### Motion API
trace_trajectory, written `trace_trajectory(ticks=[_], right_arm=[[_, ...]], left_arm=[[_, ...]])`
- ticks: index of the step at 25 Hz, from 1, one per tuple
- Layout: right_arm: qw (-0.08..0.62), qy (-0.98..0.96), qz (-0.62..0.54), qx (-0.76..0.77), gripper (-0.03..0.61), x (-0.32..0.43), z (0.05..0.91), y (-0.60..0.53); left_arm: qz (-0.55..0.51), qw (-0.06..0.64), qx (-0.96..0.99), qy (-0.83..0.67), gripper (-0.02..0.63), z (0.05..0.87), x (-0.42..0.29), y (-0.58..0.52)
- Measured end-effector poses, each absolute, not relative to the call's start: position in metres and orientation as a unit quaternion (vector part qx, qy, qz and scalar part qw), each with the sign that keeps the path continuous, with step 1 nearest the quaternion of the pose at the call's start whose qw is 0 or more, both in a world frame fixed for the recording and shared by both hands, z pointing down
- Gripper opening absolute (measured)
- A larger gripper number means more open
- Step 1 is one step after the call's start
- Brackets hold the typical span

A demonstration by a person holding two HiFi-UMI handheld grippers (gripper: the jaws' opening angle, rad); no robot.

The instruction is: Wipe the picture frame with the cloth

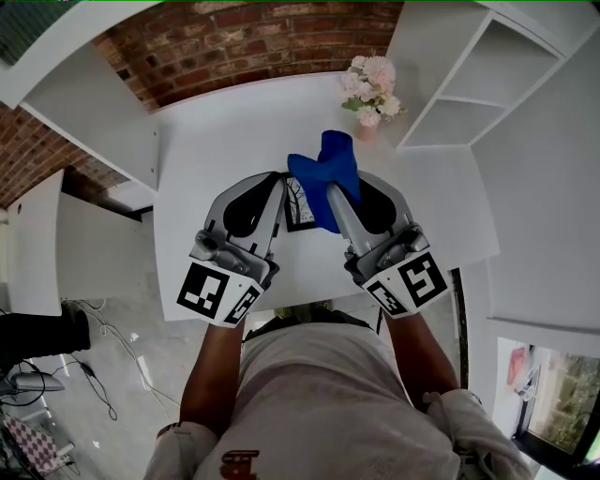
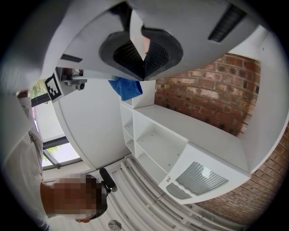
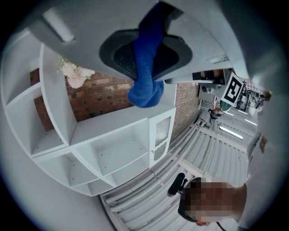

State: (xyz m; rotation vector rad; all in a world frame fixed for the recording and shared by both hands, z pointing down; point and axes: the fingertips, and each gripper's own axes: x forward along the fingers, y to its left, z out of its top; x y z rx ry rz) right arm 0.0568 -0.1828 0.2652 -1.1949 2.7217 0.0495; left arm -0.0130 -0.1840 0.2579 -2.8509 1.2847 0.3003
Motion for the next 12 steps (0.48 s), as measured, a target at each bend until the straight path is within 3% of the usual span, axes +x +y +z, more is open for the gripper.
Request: trace_trajectory(ticks=[12], right_arm=[[0.081, 0.91, 0.016, -0.407, 0.074, 0.0588, 0.2661, -0.1816]], left_arm=[[0.098, -0.003, -0.908, 0.407, 0.0, 0.2574, -0.0143, -0.1827]])
